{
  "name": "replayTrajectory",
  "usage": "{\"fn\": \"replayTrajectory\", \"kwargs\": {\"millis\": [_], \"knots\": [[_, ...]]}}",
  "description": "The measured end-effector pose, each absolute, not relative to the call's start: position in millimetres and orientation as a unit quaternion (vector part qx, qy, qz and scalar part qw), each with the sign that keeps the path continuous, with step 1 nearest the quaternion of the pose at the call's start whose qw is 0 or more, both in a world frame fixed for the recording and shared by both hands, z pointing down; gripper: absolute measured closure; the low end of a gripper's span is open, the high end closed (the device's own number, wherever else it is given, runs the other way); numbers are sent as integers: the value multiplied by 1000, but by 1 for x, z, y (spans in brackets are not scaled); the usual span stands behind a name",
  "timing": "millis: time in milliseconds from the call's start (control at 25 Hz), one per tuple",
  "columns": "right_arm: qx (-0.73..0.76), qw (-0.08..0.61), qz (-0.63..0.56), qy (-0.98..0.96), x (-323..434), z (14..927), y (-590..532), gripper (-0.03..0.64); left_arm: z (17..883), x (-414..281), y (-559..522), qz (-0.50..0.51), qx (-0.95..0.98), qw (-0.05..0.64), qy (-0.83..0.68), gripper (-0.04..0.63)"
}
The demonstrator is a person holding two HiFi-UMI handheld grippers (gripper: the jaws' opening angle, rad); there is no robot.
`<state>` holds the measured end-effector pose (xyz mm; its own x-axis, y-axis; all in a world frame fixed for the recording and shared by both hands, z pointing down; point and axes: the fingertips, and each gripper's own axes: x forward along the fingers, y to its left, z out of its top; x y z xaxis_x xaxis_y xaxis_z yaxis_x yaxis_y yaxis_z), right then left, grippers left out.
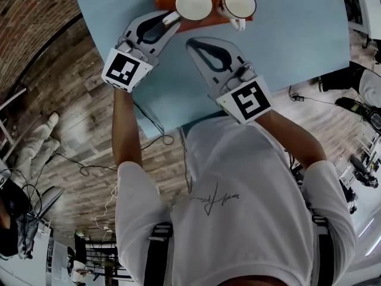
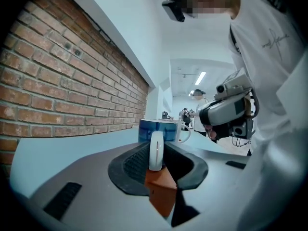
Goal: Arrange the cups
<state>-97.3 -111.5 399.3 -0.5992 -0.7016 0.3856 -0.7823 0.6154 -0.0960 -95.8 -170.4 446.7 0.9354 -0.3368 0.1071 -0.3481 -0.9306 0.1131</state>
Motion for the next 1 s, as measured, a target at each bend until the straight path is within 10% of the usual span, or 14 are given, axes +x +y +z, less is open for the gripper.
{"fn": "replayTrajectory", "kwargs": {"millis": [1000], "knots": [[427,142,116,-886,-93,390,-113,592,439,-94,-162,39,959,60,-275,541]]}}
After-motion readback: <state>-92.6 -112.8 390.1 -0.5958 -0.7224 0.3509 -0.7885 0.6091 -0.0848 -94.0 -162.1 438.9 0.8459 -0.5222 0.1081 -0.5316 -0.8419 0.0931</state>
